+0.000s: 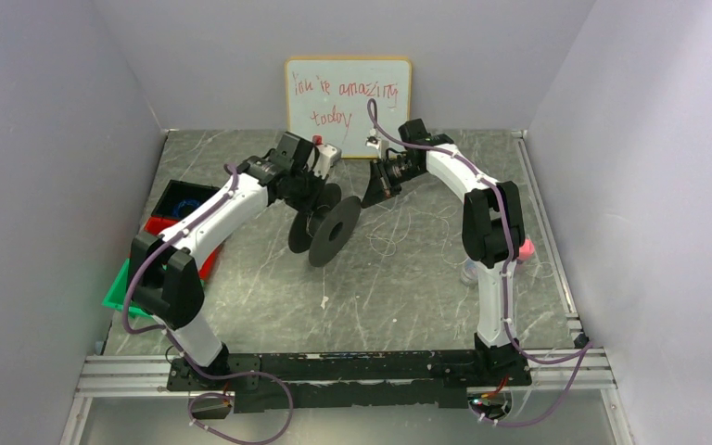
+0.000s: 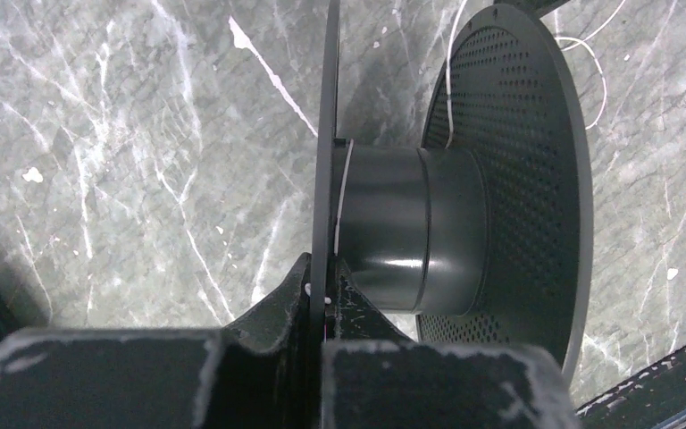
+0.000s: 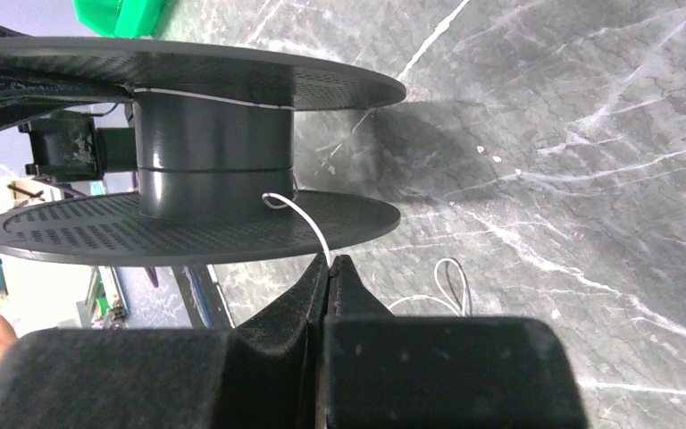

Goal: Wrap the cables
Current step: Wrap the cable around the cable reel.

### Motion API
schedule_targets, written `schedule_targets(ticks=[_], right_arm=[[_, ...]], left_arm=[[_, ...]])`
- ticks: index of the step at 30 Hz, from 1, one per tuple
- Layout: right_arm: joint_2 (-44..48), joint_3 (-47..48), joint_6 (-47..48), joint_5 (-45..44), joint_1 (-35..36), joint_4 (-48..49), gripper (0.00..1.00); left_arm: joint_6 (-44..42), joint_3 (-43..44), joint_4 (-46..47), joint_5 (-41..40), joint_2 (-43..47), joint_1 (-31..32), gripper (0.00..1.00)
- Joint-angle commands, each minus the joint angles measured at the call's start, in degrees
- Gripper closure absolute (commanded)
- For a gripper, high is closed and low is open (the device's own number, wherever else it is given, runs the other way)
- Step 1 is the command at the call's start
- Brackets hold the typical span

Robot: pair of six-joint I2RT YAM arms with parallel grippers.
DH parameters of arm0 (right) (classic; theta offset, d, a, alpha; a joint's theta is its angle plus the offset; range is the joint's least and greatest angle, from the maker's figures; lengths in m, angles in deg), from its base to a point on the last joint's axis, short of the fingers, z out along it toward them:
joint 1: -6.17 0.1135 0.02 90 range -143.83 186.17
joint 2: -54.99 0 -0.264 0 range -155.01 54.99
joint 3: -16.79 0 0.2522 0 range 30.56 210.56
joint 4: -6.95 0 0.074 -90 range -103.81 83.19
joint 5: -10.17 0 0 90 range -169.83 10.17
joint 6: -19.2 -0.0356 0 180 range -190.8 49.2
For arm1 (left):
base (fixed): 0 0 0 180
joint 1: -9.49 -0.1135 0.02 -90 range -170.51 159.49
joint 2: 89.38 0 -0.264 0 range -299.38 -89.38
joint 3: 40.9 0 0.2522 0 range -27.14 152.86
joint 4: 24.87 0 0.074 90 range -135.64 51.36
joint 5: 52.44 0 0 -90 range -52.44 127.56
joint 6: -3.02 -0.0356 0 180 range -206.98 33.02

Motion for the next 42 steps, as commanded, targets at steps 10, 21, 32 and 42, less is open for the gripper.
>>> schedule_targets(ticks=[10, 21, 32, 42], right_arm=[[0.3, 5.7, 1.3, 0.1, -0.7, -3.1, 1.00], [5.3, 10.0, -4.5, 10.9, -0.8, -2.6, 1.00], [11.6, 3.9, -10.5, 23.7, 7.6, 6.0, 0.96], [19.0, -7.0, -12.3, 24.1, 13.3, 14.7, 0.94]], left_arm=[[0.5, 1.4, -3.7, -3.8, -2.2, -0.3, 0.97], [2.2, 0.9, -1.3, -14.2, -2.2, -0.2, 0.97], [6.9, 5.8, -4.4, -16.9, -6.0, -1.5, 0.98], [11.0, 15.2, -8.5, -10.8, -8.3, -8.1, 0.98]])
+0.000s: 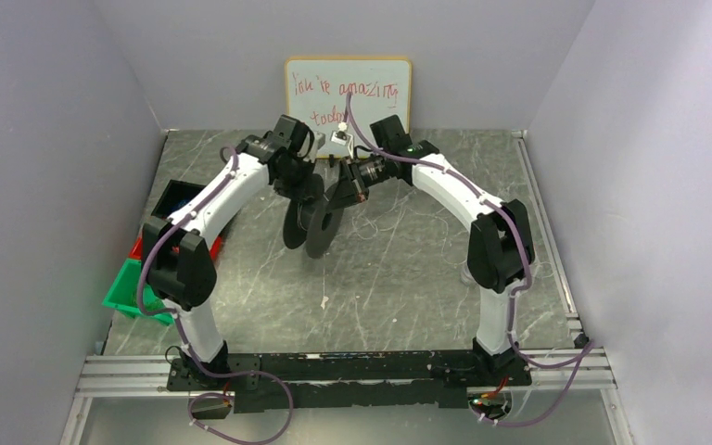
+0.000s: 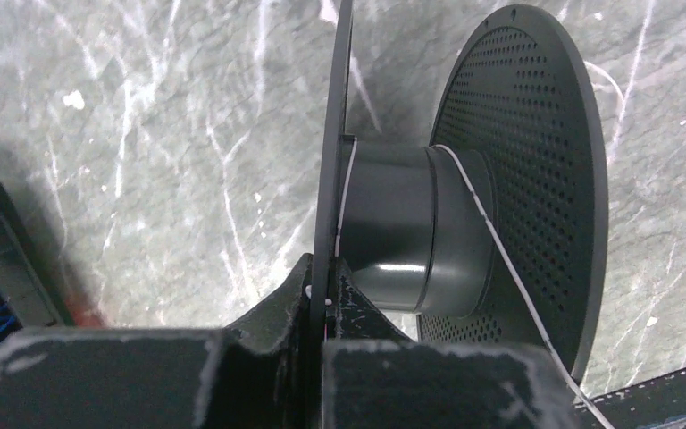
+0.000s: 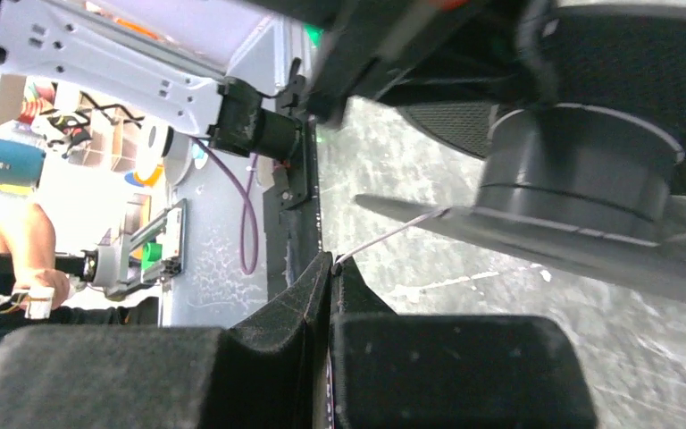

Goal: Wrap the cables
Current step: Wrap the cable around the cable reel.

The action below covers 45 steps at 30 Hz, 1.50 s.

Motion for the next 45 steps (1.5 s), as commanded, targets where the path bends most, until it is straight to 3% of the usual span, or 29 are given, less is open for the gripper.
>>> schedule_targets(ticks=[1, 7, 17, 26, 38, 45], right_arm=[[8.3, -2.6, -4.1, 11.9, 2.6, 3.1, 0.94], [8.7, -5.1, -2.1, 13.0, 5.0, 2.9, 0.92], [4.8, -4.2, 19.3, 8.6, 11.0, -14.5, 0.93], [0.3, -8.2, 19.6, 4.7, 11.7, -12.7, 0.94], [-1.9, -11.3, 14.9, 8.4, 1.5, -7.1, 0.92], [-3.9, -11.6, 17.0, 9.8, -3.4, -8.3, 0.94]], left_arm=[[3.6, 4.8, 0.3, -5.6, -1.2, -4.4, 0.98], [6.2, 8.0, -0.8, -5.4, -1.7, -6.1, 0.97], [10.9, 12.8, -1.3, 2.1, -2.1, -11.9, 0.98], [13.4, 14.8, 2.0, 15.2, 3.1, -17.8, 0.98], [13.4, 10.7, 5.5, 35.5, 11.3, -24.8, 0.98], [12.3, 10.7, 5.8, 41.8, 13.8, -25.9, 0.98]])
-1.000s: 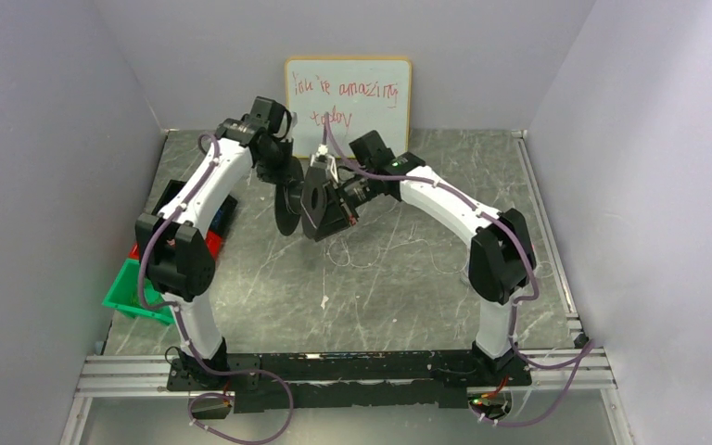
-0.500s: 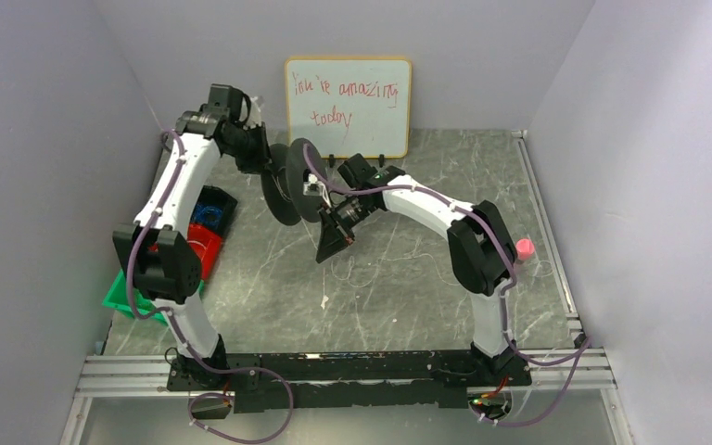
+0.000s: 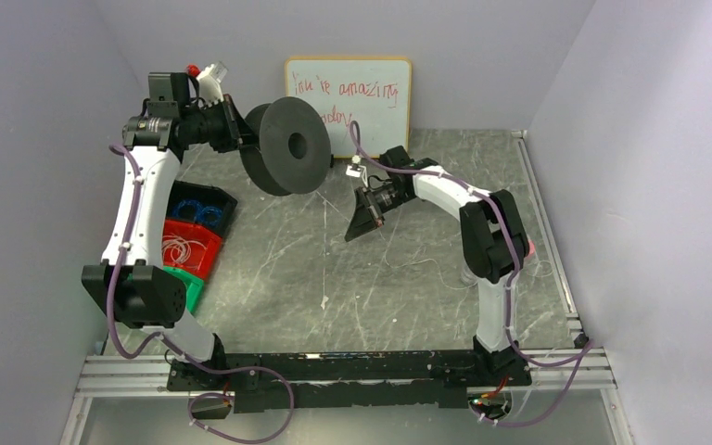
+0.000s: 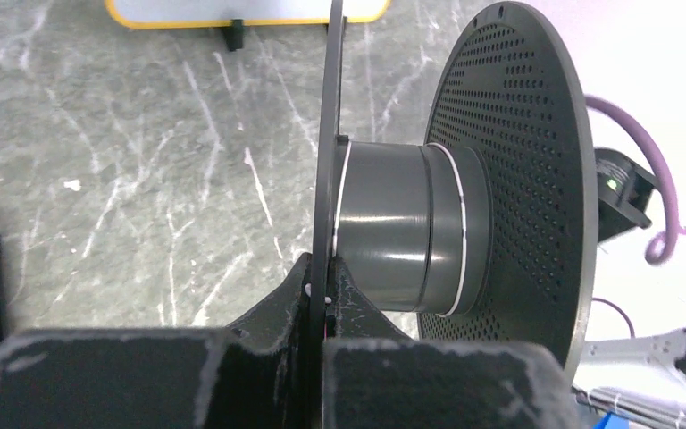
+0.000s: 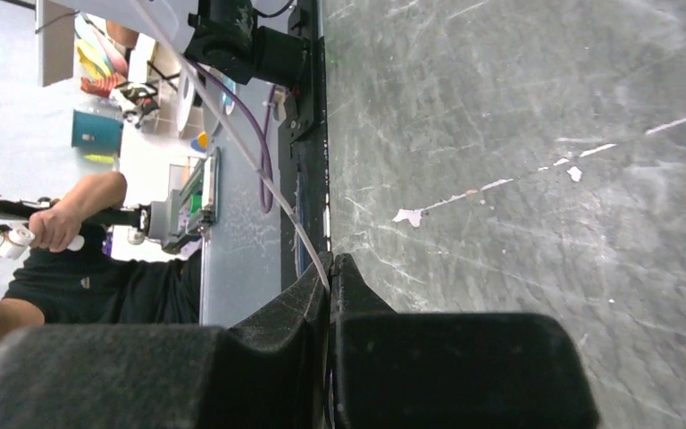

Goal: Wrap the cables
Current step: Wrap the cable around the cable reel.

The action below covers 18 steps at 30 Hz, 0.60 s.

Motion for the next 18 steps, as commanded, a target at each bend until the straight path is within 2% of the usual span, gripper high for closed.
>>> schedule_targets(ticks=[1, 4, 11, 14, 18], right_arm=[[-1.5, 0.4, 2.2, 3.2, -2.0, -0.6, 0.94], [-2.1, 0.9, 1.8, 1.5, -4.0, -0.9, 0.96], [-0.6, -2.9, -12.1, -5.4, -12.3, 11.8, 0.99], [-0.7, -2.6, -14.9, -6.9, -16.2, 12.6, 0.98], [-0.3, -0.6, -17.0, -8.5, -20.0, 12.1, 0.98]], left_arm=[[-0.5, 0.8, 4.0, 8.5, 3.6, -0.1, 0.98], [-3.0, 1.7, 2.2, 10.4, 4.1, -0.1, 0.98], [-10.9, 1.4, -4.5, 12.6, 5.3, -0.1, 0.98], [-15.1, 0.0, -7.0, 12.9, 5.6, 0.1, 0.98], [-21.3, -2.2, -9.3, 9.4, 6.1, 1.9, 0.98]])
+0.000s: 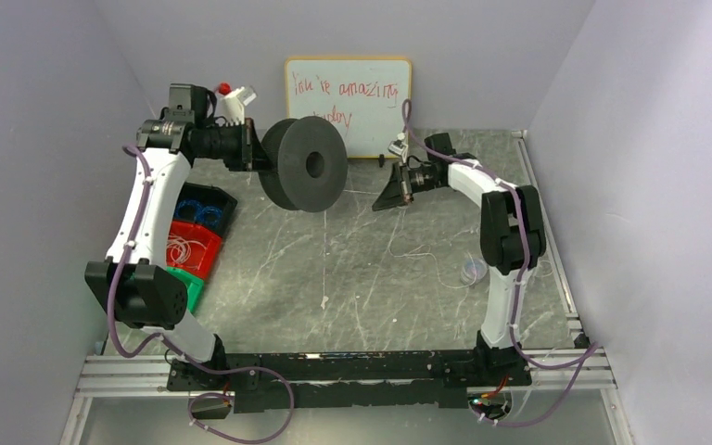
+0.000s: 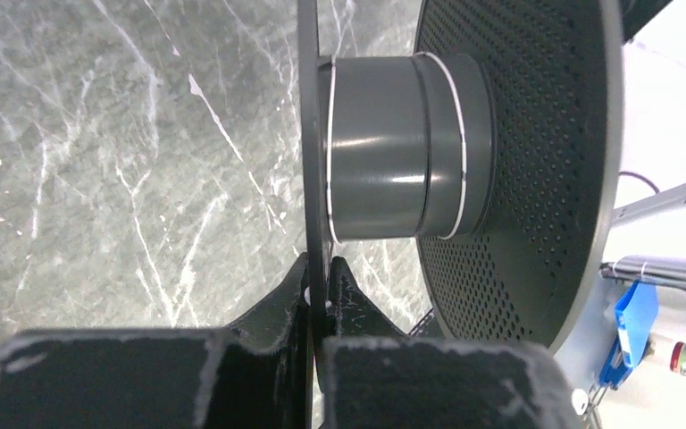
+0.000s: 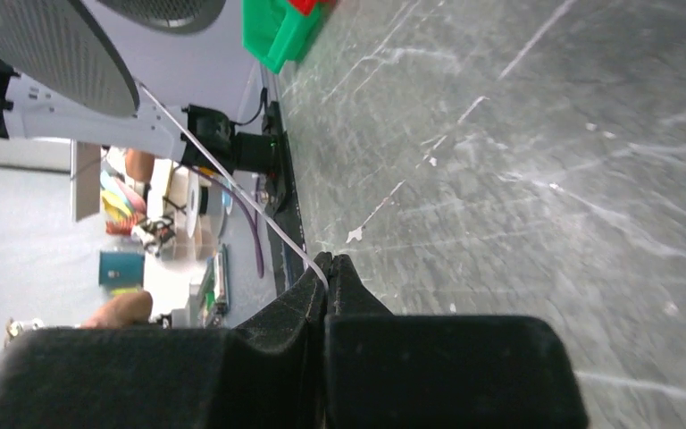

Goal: Wrap the cables
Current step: Wrap the cable around the cable reel.

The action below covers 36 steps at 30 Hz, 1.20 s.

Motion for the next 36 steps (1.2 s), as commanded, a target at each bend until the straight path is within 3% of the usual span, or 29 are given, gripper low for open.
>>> schedule_targets(ticks=[1, 7, 15, 24, 32, 36], right_arm=[[1.0, 1.3, -4.2, -9.4, -6.6, 0.5, 0.99], [0.0, 6.3, -3.7, -12.2, -7.8, -3.8, 0.98], [-1.4, 17.6, 3.6, -7.1, -7.8, -17.3, 0.96], [2.8, 21.3, 6.9, 0.9, -5.7, -23.6, 0.94], [6.1, 20.8, 2.1, 8.2, -1.1, -18.0, 0.93], [8.5, 19.7, -4.4, 10.6, 1.1, -10.7, 0.93]], left_arm=[[-9.6, -0.6, -1.0, -0.1, 5.7, 0.5, 0.98], [-14.9, -1.7, -3.6, -4.4, 5.6, 7.0, 0.98], [-16.3, -3.4, -2.4, -23.6, 4.1, 17.3, 0.98], [-15.8, -6.0, 2.2, -42.6, 1.7, 24.7, 0.98], [-13.1, -5.9, 4.3, -51.9, -1.8, 26.8, 0.98], [-11.7, -6.1, 5.0, -55.0, -3.3, 26.9, 0.98]])
